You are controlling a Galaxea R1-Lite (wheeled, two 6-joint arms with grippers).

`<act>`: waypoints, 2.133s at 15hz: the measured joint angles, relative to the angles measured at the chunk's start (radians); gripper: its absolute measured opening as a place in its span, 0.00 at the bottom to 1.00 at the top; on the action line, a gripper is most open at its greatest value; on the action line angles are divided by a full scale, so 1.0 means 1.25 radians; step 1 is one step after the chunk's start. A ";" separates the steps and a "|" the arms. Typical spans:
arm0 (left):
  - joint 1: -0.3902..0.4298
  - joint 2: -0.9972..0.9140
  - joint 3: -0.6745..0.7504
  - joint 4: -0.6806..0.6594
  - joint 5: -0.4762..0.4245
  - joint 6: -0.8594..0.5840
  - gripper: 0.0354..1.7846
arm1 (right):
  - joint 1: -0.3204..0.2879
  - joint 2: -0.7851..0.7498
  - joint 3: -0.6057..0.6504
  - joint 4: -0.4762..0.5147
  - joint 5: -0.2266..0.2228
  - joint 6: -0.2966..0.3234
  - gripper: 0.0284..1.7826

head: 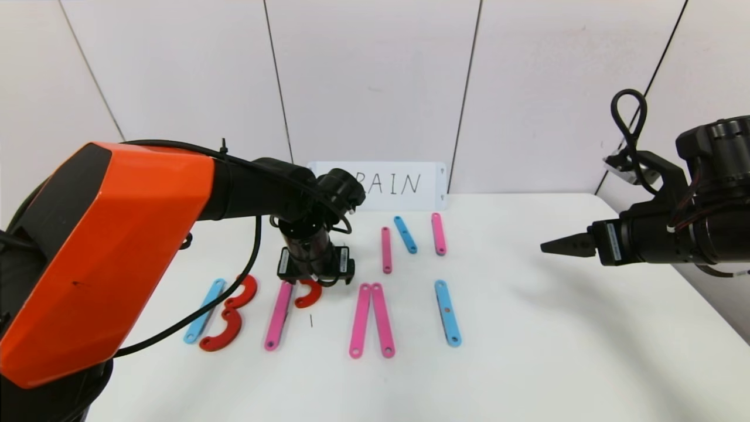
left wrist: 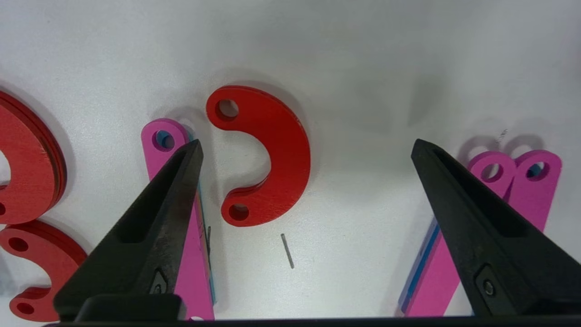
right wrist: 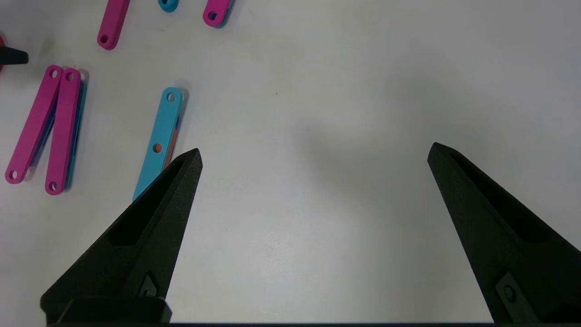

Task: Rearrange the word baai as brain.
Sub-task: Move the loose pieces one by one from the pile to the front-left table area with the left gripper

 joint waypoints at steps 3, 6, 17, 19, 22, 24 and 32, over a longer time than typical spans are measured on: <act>-0.001 -0.002 -0.020 -0.002 0.000 0.002 0.98 | 0.000 0.000 0.000 0.000 0.000 0.000 0.98; 0.009 0.000 -0.052 -0.005 0.005 0.003 0.98 | 0.000 -0.001 0.000 0.000 0.000 0.000 0.98; 0.071 0.088 -0.115 -0.121 0.136 -0.001 0.98 | 0.000 -0.002 0.001 0.000 0.000 0.000 0.98; 0.072 0.101 -0.115 -0.140 0.153 -0.006 0.98 | 0.000 -0.001 0.001 0.000 0.000 0.000 0.98; 0.077 0.109 -0.115 -0.156 0.174 -0.025 0.98 | 0.000 -0.001 0.001 0.000 0.000 0.000 0.98; 0.079 0.111 -0.113 -0.173 0.184 -0.030 0.98 | 0.000 -0.001 0.002 0.000 0.000 0.000 0.98; 0.094 0.117 -0.110 -0.192 0.186 -0.030 0.98 | 0.004 -0.001 0.005 0.000 0.000 -0.001 0.98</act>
